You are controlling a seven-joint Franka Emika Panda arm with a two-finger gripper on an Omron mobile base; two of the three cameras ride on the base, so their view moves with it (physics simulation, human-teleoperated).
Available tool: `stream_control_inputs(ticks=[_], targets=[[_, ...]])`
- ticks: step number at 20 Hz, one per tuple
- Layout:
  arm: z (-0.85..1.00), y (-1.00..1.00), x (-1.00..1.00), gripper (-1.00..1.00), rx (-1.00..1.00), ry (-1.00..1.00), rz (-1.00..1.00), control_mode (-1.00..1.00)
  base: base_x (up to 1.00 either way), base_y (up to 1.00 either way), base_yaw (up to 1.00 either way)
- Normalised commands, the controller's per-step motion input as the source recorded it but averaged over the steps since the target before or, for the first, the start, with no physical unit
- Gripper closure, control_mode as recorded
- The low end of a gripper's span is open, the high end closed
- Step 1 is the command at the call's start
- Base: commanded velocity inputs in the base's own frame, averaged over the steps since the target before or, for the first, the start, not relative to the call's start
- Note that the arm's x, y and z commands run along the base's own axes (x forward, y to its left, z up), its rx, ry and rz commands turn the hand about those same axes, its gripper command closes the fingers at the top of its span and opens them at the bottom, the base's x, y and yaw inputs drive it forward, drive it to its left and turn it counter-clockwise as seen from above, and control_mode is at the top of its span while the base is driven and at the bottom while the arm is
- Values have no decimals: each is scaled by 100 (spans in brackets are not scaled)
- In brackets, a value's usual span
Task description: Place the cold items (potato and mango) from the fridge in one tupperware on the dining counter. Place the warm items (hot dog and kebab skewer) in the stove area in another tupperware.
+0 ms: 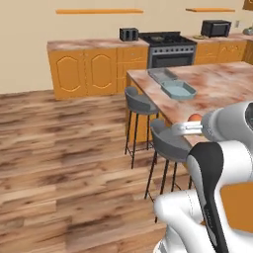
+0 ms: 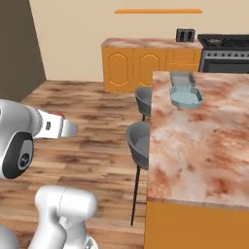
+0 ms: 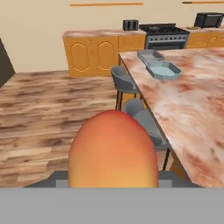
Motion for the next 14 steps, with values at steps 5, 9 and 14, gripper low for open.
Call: stream_control_inputs(ticks=[5, 9, 14], targets=[[0, 0, 0, 100, 0, 0, 0, 100, 57, 100, -38], [0, 0, 0, 100, 0, 0, 0, 100, 78, 93, -38], [0, 0, 0, 100, 0, 0, 0, 100, 90, 57, -41]])
